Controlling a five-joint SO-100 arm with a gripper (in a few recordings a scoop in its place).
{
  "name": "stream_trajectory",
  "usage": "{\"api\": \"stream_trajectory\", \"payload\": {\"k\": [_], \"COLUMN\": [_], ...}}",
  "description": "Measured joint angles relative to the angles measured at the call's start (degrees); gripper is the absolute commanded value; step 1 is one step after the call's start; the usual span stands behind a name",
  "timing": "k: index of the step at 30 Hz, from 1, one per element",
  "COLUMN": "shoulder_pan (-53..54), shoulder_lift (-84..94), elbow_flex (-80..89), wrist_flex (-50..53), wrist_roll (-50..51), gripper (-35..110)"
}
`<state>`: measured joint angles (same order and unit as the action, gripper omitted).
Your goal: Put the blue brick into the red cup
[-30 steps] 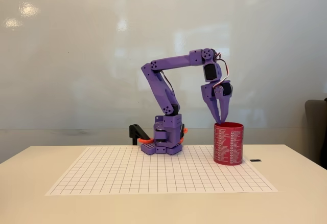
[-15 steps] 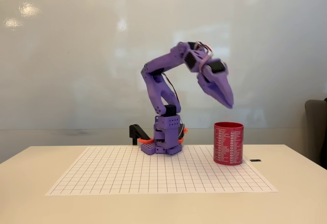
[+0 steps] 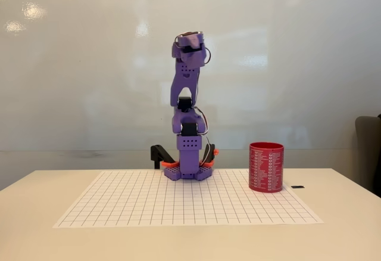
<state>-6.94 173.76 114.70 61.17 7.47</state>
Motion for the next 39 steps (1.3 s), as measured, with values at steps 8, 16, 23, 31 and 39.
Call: {"api": "stream_trajectory", "payload": {"k": [8, 16, 23, 31, 39], "shoulder_pan": [6.33, 6.5, 5.8, 5.01, 5.01], "shoulder_lift": [14.68, 15.12, 14.59, 15.56, 15.56], "elbow_flex": [8.88, 37.44, 59.33, 59.33, 59.33], "wrist_flex": [8.61, 3.69, 5.19, 6.68, 6.68], "wrist_roll": [-2.29, -1.93, -1.67, -0.79, -0.79], "gripper": [-1, -1, -1, -1, -1]}}
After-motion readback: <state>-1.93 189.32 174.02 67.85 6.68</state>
